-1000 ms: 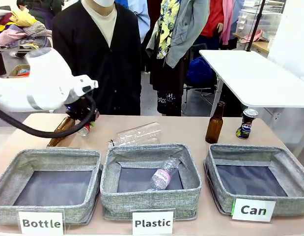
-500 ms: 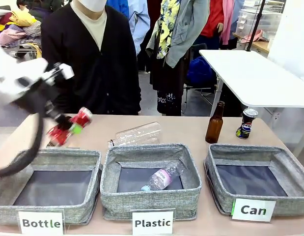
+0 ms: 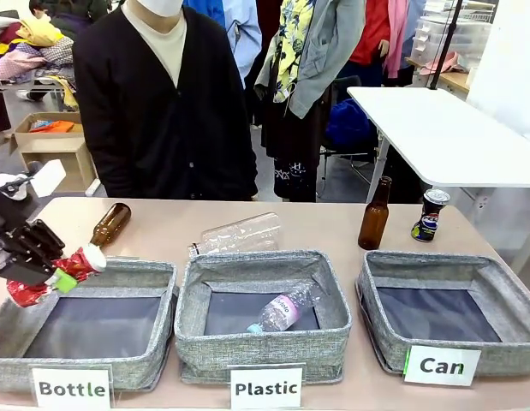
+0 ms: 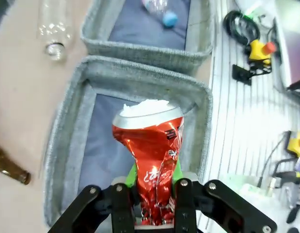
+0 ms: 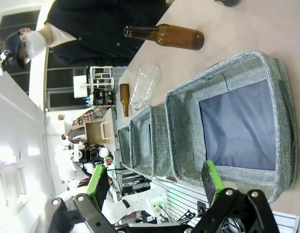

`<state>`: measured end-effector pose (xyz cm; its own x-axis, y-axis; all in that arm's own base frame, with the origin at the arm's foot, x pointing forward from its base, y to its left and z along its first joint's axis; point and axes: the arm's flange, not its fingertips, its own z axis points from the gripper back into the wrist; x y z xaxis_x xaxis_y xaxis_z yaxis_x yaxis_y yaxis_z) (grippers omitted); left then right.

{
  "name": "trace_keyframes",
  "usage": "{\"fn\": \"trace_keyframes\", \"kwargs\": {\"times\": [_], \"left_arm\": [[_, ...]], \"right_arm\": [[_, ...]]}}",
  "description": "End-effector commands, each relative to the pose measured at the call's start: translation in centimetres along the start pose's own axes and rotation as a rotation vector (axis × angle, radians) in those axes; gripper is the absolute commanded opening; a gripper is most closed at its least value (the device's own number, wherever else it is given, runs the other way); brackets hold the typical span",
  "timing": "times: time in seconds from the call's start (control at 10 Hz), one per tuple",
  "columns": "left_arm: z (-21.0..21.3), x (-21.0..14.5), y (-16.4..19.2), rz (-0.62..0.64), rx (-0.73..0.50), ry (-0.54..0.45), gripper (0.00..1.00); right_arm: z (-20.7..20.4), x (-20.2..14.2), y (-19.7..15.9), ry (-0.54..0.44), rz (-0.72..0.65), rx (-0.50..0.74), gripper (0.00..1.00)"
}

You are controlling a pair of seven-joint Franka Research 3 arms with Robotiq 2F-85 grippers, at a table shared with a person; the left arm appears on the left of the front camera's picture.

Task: Sort the can waste into the basket.
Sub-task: Pick up the can waste from the table and place it in the right Fabric basket.

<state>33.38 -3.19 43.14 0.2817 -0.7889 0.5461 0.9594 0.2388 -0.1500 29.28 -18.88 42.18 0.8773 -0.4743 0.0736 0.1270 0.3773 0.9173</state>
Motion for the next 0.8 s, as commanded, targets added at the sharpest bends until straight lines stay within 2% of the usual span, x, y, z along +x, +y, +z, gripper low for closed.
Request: {"fn": "trace_keyframes", "kwargs": {"times": [0.0,0.1,0.2,0.3,0.4,0.6,0.7], "left_arm": [[-0.3,0.9,-0.6,0.034,-0.007,-0.032,0.00],[0.0,0.0,0.0,0.000,0.000,0.000,0.26],[-1.7,2.0,0.3,-0.239,-0.084,-0.142,0.26],[-2.8,7.1,-1.3,-0.354,-0.059,-0.263,0.26],[-4.3,11.8,-3.6,-0.479,-0.061,-0.268,0.26],[-7.9,21.2,-6.6,-0.678,-0.104,-0.220,0.26],[-10.7,25.9,-7.3,-0.731,-0.144,-0.206,0.26]], "right_arm": [[0.2,0.1,0.1,-0.002,0.018,0.020,1.00],[0.0,0.0,0.0,0.000,0.000,0.000,1.00],[2.3,0.0,1.3,-0.035,0.042,-0.095,1.00],[4.3,-0.6,2.6,0.018,0.035,-0.132,1.00],[7.0,-1.1,3.1,0.055,0.029,-0.166,1.00],[13.0,-3.1,2.8,0.057,0.047,-0.180,1.00],[16.2,-4.2,1.7,0.064,0.064,-0.192,1.00]]}}
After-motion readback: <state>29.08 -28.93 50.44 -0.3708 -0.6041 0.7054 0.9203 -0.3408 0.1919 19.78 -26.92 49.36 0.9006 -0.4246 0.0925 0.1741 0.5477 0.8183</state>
